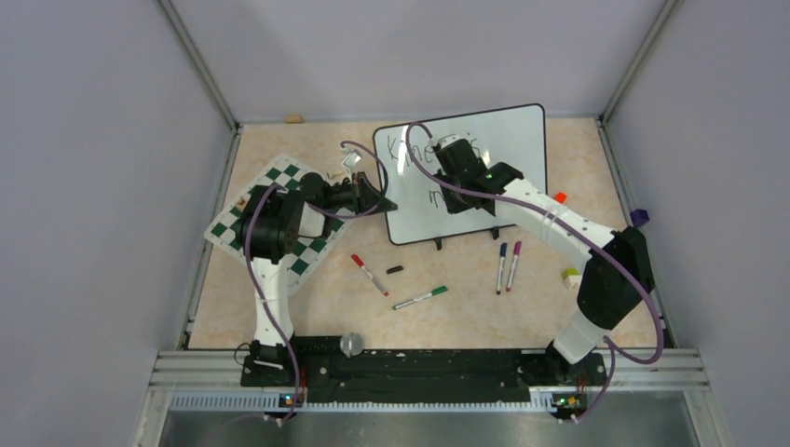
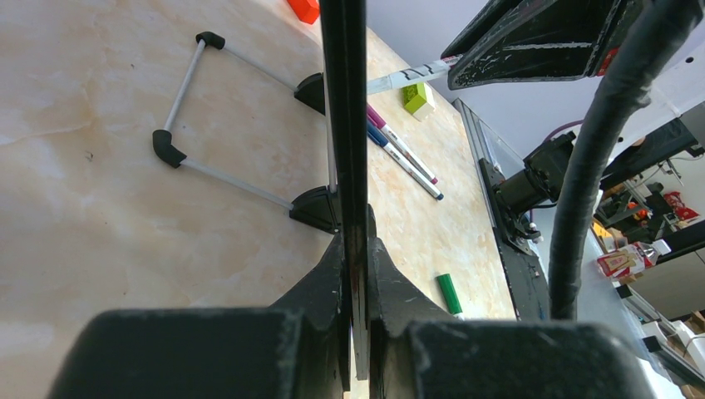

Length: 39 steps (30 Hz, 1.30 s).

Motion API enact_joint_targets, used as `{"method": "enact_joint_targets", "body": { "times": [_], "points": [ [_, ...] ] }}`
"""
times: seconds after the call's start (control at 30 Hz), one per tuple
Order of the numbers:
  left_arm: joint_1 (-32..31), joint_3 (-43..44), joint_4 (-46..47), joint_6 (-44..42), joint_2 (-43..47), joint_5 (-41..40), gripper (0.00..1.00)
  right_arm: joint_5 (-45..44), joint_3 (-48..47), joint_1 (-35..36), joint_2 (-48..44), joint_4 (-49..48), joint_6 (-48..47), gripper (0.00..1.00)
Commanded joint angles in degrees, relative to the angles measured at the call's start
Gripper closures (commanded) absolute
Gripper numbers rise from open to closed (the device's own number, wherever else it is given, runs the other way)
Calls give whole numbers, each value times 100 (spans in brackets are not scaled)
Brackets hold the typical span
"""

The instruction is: Write a sentence on the whiteboard

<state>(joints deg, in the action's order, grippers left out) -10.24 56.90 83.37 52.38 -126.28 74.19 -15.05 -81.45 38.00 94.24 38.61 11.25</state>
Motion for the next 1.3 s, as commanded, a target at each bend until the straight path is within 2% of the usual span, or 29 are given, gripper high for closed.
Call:
{"method": "enact_joint_targets", "body": {
  "times": [0.0,0.27,0.53,0.9,1.27],
  "points": [
    [-31,119,944,-330,180,234,100,-119,7,-126,-38,-249,66,100],
    [-22,111,944,-333,184,263,100,43,-198,-153,-348,-243,117,100],
    [-22,119,944,-323,172,253,100,153,67,-170,-821,-534,107,100],
    [-22,123,944,-317,179,271,100,182,51,-299,-698,-379,298,100],
    [-4,137,944,-299,163,263,100,505,446,-424,-802,-469,566,100]
  ]
}}
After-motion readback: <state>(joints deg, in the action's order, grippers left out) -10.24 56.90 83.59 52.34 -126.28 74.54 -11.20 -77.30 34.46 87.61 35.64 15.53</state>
